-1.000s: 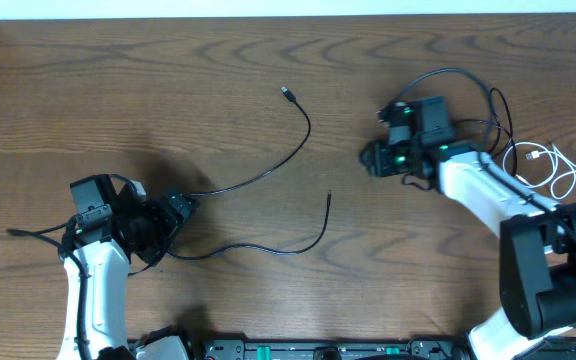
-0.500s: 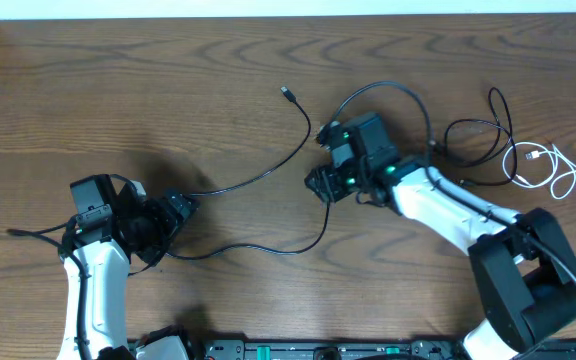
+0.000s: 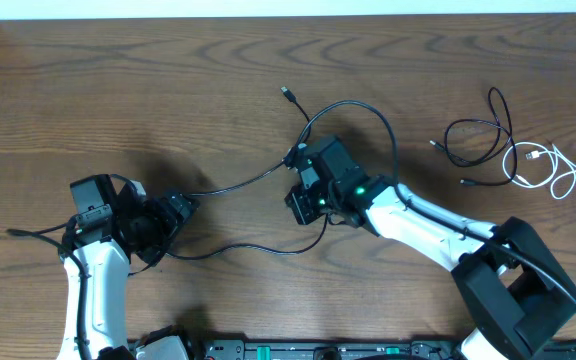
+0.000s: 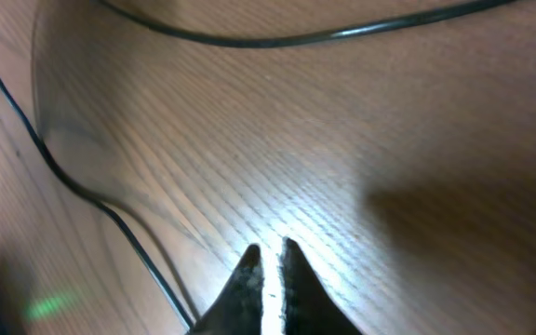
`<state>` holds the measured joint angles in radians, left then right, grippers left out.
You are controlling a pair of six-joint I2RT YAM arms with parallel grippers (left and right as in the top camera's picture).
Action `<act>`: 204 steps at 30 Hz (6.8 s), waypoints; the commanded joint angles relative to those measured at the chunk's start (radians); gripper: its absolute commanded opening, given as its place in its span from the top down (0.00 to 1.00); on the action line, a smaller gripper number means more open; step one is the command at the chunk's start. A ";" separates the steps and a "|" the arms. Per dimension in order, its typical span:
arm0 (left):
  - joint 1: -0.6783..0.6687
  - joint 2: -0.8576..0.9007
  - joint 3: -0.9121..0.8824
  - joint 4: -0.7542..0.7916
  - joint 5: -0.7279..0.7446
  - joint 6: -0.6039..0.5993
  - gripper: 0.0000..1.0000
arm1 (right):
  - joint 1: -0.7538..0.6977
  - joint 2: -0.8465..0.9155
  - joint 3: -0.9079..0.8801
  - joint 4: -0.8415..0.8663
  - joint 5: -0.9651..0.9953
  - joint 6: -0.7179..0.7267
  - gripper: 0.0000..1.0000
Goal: Untangle cables
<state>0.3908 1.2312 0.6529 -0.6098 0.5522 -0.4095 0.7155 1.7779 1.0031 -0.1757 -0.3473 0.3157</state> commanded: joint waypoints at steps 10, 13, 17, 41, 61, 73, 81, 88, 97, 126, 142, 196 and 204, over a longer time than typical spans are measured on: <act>0.001 -0.002 0.019 -0.003 0.012 0.016 0.02 | 0.124 -0.021 -0.003 -0.101 0.224 0.155 0.71; 0.001 -0.002 0.019 -0.003 0.012 0.016 0.02 | 0.137 -0.021 -0.003 -0.173 0.261 0.257 0.69; 0.001 -0.002 0.019 -0.003 0.012 0.016 0.02 | 0.137 -0.021 -0.003 -0.220 0.313 0.280 0.68; 0.001 -0.002 0.019 -0.003 0.012 0.016 0.02 | 0.135 0.006 -0.005 -0.303 0.558 0.403 0.74; 0.001 -0.002 0.019 -0.003 0.013 0.016 0.02 | 0.074 0.066 -0.005 -0.196 0.605 0.409 0.99; 0.001 -0.002 0.019 -0.003 0.012 0.016 0.02 | 0.024 0.223 -0.005 0.081 0.723 0.320 0.99; 0.001 -0.002 0.019 -0.003 0.012 0.016 0.02 | -0.015 0.286 -0.005 0.268 0.768 0.251 0.99; 0.001 -0.002 0.019 -0.003 0.012 0.016 0.02 | -0.060 0.286 -0.005 0.351 0.782 0.251 0.99; 0.001 -0.002 0.019 -0.003 0.012 0.016 0.02 | -0.077 0.315 -0.005 0.453 0.782 0.243 0.99; 0.001 -0.002 0.019 -0.003 0.012 0.016 0.02 | -0.049 0.087 -0.005 0.413 0.622 0.069 0.61; 0.001 -0.002 0.019 -0.003 0.012 0.016 0.02 | 0.051 0.213 -0.003 0.534 0.347 0.068 0.99; 0.001 -0.002 0.019 -0.003 0.013 0.016 0.02 | 0.199 0.410 0.370 -0.183 0.034 0.009 0.99; 0.001 -0.002 0.019 -0.003 0.012 0.016 0.02 | 0.116 0.277 0.417 -0.242 -0.078 -0.023 0.91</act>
<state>0.3908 1.2312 0.6533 -0.6098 0.5522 -0.4095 0.8726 2.1368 1.4113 -0.4084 -0.3946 0.3145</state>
